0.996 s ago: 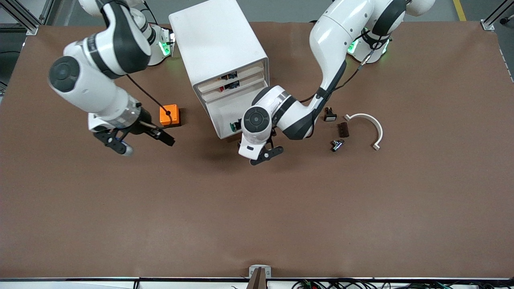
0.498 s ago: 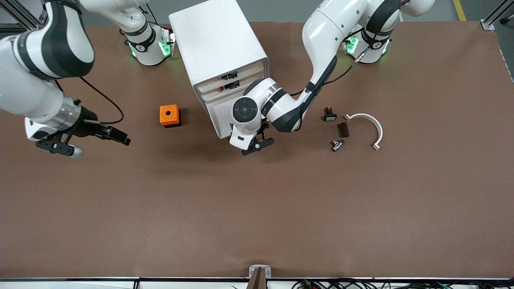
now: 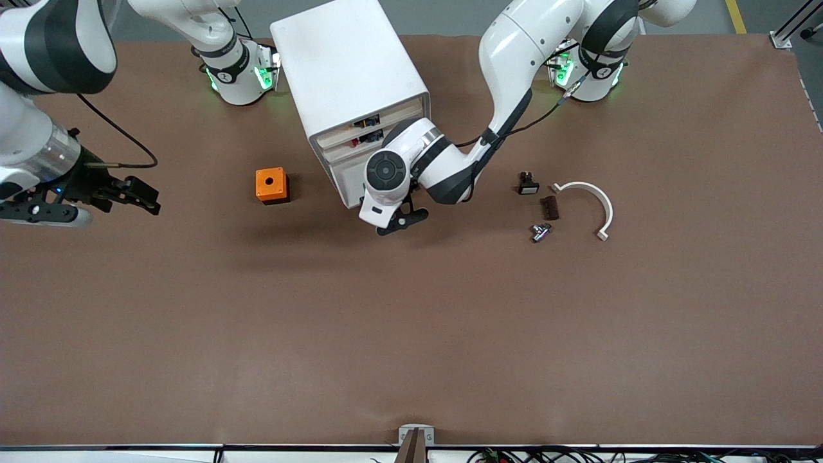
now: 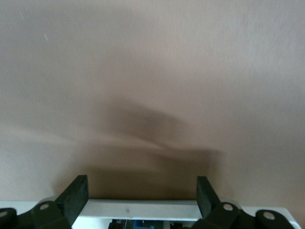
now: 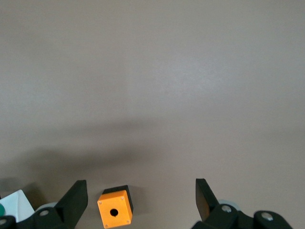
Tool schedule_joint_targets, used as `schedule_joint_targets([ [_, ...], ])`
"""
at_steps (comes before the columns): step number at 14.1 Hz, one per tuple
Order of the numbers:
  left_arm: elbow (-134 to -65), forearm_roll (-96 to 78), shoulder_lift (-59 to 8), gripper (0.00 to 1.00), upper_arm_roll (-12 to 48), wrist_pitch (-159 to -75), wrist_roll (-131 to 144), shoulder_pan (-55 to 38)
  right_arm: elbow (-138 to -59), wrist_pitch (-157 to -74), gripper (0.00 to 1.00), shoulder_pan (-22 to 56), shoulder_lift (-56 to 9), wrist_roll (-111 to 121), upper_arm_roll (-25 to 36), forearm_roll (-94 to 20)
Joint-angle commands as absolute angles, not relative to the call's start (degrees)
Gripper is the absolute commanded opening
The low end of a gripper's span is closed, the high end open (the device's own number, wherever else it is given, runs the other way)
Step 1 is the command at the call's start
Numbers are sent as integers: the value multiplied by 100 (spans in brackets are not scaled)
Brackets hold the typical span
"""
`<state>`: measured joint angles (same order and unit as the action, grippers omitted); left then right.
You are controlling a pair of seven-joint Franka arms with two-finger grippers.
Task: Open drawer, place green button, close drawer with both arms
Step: 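Withdraw the right gripper while the left gripper pushes the drawer inward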
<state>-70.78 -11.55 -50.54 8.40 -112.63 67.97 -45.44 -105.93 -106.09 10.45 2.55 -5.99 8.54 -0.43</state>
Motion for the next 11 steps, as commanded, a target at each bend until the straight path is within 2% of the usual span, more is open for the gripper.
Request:
schedule_joint_targets([
  [1,-7347,-1624,-4878,100,923,-11268,6873,-4500,-10486,-10337,100,976,475,-501,765,97],
  [6,-7444,-2346,-4922,100,976,-11268,6864,-4509,-9775,-9888,100,1002,413,-510,756,97],
  [11,-7488,-3048,-4939,100,1002,-11276,6803,-4509,-9686,-9932,100,1011,387,-510,756,97],
])
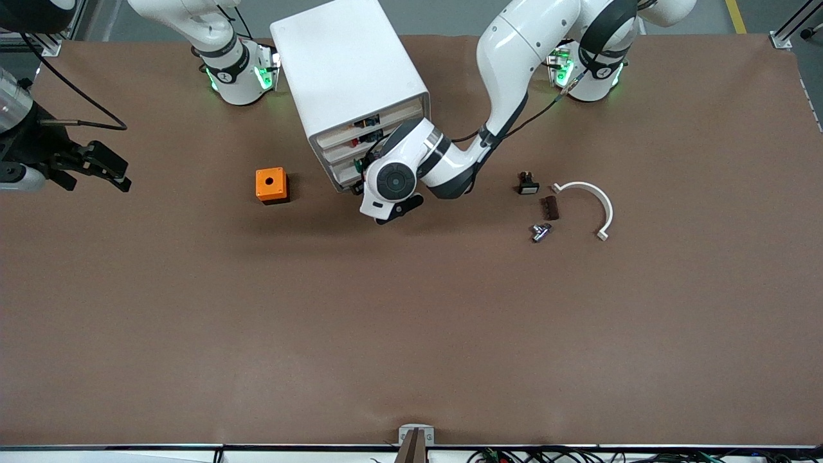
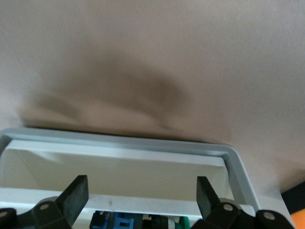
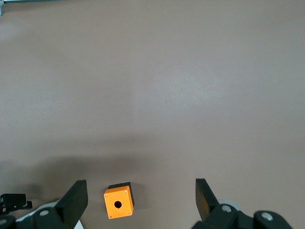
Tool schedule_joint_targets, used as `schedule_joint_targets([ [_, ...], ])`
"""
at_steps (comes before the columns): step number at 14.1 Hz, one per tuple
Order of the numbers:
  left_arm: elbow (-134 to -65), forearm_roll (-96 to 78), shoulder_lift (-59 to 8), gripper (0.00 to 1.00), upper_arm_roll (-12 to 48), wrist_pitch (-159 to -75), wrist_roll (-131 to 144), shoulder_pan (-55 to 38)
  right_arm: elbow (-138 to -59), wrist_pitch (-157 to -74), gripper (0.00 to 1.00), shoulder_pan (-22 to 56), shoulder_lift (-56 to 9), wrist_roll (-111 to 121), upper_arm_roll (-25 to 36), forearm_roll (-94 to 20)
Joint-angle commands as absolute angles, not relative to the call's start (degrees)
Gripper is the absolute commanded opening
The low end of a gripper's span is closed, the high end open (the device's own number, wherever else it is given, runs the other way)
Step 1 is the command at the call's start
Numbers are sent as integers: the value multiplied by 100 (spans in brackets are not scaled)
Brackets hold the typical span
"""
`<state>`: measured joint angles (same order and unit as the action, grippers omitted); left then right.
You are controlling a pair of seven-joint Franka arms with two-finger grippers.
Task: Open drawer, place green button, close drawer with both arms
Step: 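Push the drawer fully shut with the left gripper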
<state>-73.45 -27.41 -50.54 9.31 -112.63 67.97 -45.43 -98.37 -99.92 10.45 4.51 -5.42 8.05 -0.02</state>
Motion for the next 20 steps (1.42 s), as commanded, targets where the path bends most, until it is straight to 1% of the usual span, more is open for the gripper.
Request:
schedule_joint_targets([
  [1,-7497,-3250,-4966,100,1002,-11276,6803,-4509,-9686,-9940,100,1011,378,-510,756,105],
  [3,-7550,-3558,-4975,100,993,-11276,6768,-4509,-9625,-9958,100,984,325,-510,756,97],
  [7,-7611,-3568,-4975,100,993,-11276,6759,-4509,-9510,-9940,100,1011,299,-518,756,97],
  [9,-7603,-3472,-4966,100,967,-11294,6759,-4509,-9510,-9906,100,845,299,-510,677,79],
  [10,-7603,-3428,-4957,100,923,-11294,6776,-4509,-9510,-9914,100,583,299,-501,503,70],
  [12,-7603,-3271,-4905,100,905,-11303,6803,-4395,-9510,-9905,100,-32,299,-501,-129,70],
  [13,-7594,-3122,-4843,100,897,-11303,6820,-4325,-9510,-9897,100,-148,308,-501,-262,79],
  [16,-7585,-2587,-4414,100,765,-11242,6838,-3983,-9510,-9905,100,-141,299,-501,-264,88],
  [19,-7550,-1568,-3791,100,773,-10330,6716,-3420,-9475,-9896,100,-167,316,-501,-238,114],
  [20,-7550,-1260,-3527,100,773,-10014,6550,-3332,-9318,-9870,100,-219,316,-475,-229,106],
])
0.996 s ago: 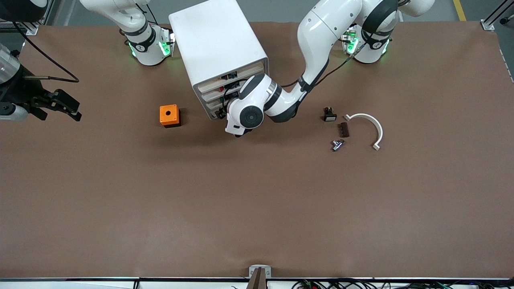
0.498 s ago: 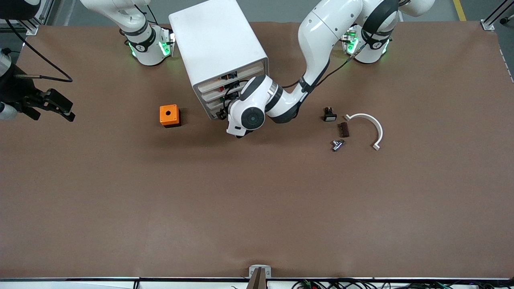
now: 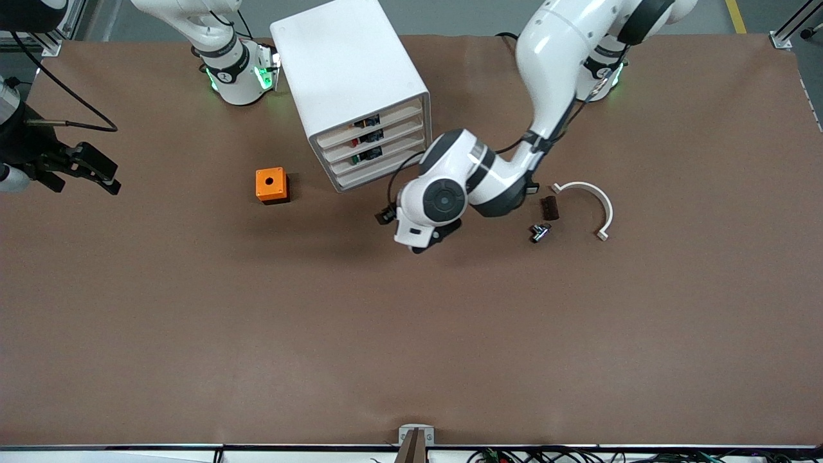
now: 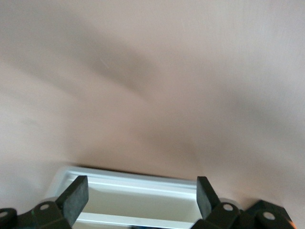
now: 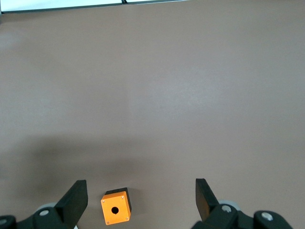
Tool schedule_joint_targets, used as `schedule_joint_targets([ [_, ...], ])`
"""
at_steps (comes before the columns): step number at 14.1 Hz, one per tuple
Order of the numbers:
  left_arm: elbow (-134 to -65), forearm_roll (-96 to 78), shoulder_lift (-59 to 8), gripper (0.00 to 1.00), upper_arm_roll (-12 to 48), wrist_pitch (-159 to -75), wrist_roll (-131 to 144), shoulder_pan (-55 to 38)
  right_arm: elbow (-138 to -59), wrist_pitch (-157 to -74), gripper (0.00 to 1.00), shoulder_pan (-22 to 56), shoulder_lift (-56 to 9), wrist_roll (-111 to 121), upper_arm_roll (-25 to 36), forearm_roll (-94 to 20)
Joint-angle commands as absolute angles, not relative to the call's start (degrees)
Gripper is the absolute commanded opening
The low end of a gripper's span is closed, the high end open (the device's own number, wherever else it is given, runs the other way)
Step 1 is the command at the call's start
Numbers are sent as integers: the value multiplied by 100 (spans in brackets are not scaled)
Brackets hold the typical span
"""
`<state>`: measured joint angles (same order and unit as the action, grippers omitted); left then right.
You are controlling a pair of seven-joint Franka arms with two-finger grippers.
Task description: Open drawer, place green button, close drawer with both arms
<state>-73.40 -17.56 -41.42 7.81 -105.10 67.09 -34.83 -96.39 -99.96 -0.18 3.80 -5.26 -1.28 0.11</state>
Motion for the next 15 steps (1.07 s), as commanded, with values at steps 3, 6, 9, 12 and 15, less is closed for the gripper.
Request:
schedule_joint_targets([
  [3,-7550,-800,-2797,100,791,-8932,5400,-2543,-8993,-9545,100,-377,334,-439,-220,35],
  [6,-7550,-730,-2234,100,800,-8475,4529,-1944,-8589,-9327,100,-422,334,-326,-237,9],
  [9,-7576,-80,-1654,100,765,-7876,3355,-1401,-8262,-8974,100,-413,343,-202,-237,-262],
  [12,-7602,-88,-1363,100,905,-7604,1867,-407,-8288,-8194,100,-440,352,-193,-237,-255],
  [15,-7786,-36,-1143,100,730,-7497,1205,-229,-8253,-8200,100,-501,308,-176,-229,-185],
])
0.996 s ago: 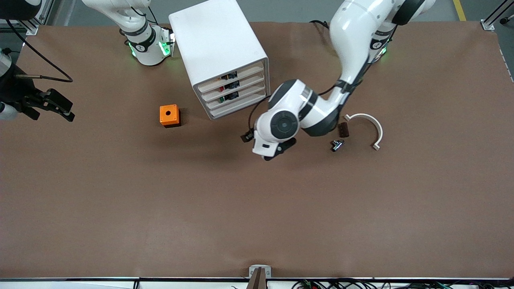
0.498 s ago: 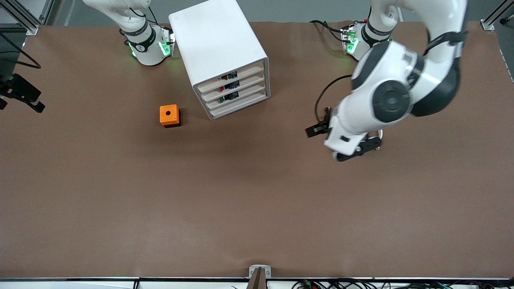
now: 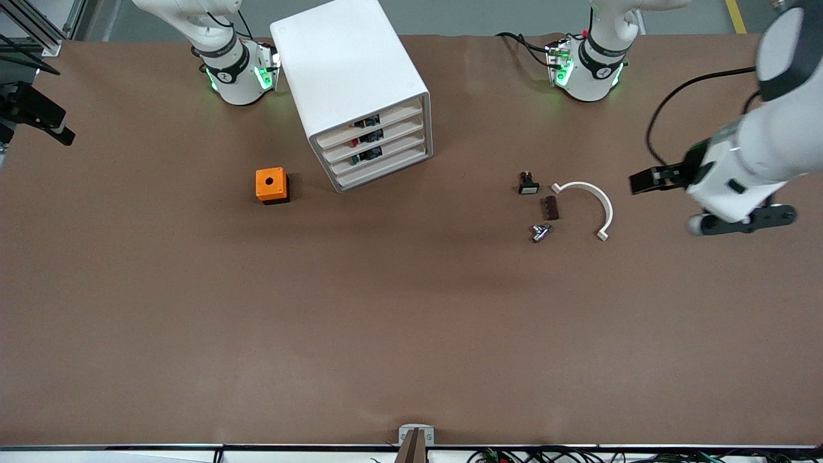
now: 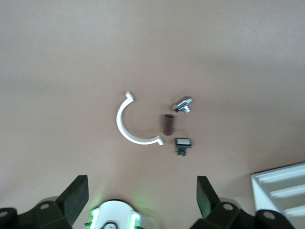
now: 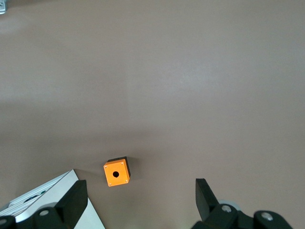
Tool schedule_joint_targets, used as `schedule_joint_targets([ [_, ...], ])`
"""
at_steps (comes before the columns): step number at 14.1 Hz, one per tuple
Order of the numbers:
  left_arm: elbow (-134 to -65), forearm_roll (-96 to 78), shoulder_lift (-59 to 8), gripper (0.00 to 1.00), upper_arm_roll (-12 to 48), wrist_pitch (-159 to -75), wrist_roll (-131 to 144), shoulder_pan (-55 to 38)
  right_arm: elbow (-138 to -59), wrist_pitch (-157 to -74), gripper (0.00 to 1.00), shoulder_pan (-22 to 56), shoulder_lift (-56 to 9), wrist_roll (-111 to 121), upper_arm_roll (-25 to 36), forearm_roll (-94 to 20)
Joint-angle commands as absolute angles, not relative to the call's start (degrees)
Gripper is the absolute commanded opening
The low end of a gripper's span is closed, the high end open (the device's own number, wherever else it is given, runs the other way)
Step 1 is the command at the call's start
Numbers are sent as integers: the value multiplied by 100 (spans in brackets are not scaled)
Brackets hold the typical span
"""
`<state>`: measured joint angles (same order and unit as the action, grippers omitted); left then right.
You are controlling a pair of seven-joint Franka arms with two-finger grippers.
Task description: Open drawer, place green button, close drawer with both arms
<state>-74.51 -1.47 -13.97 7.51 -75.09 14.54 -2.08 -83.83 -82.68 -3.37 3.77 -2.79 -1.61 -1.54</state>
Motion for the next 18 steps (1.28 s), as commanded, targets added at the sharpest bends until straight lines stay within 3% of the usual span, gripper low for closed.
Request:
schedule_joint_targets([
  [1,-7935,-18,-1064,100,608,-7523,1169,-255,-8253,-8191,100,-492,282,-184,-229,-193],
  [4,-8680,-9,-696,100,300,-8022,634,-281,-8236,-8226,100,-510,133,-150,-229,-115],
  [8,-10148,-9,-37,100,150,-9629,571,-299,-8130,-8701,100,-527,-140,202,-228,-114],
  [13,-10037,-18,307,100,62,-9721,176,-220,-8156,-8411,100,-519,-105,211,-229,-141],
  [18,-9432,-18,369,100,62,-9028,273,-211,-8156,-8429,100,-545,-114,229,-229,-141],
])
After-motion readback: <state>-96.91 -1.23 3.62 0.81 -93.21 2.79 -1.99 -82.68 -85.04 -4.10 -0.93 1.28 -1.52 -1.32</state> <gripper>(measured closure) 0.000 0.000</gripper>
